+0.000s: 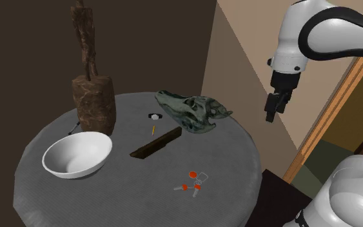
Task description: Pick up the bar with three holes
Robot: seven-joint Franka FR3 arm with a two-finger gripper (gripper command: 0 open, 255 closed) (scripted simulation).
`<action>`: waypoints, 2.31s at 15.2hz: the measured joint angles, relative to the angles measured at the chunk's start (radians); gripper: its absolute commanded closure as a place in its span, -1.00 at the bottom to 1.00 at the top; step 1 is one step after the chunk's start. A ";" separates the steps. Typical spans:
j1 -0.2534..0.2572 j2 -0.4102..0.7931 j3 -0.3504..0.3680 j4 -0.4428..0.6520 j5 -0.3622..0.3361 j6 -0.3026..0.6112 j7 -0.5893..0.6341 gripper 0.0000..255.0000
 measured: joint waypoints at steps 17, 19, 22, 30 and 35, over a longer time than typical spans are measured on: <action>-0.084 0.230 0.414 0.036 0.298 0.237 0.803 -1.00; -0.107 0.298 0.471 0.067 0.310 0.287 0.911 -1.00; -0.143 0.396 0.546 0.123 0.310 0.344 1.074 -1.00; -0.233 0.748 0.715 0.339 0.154 0.476 1.552 -1.00; -0.207 0.986 0.722 0.507 -0.014 0.505 1.851 -1.00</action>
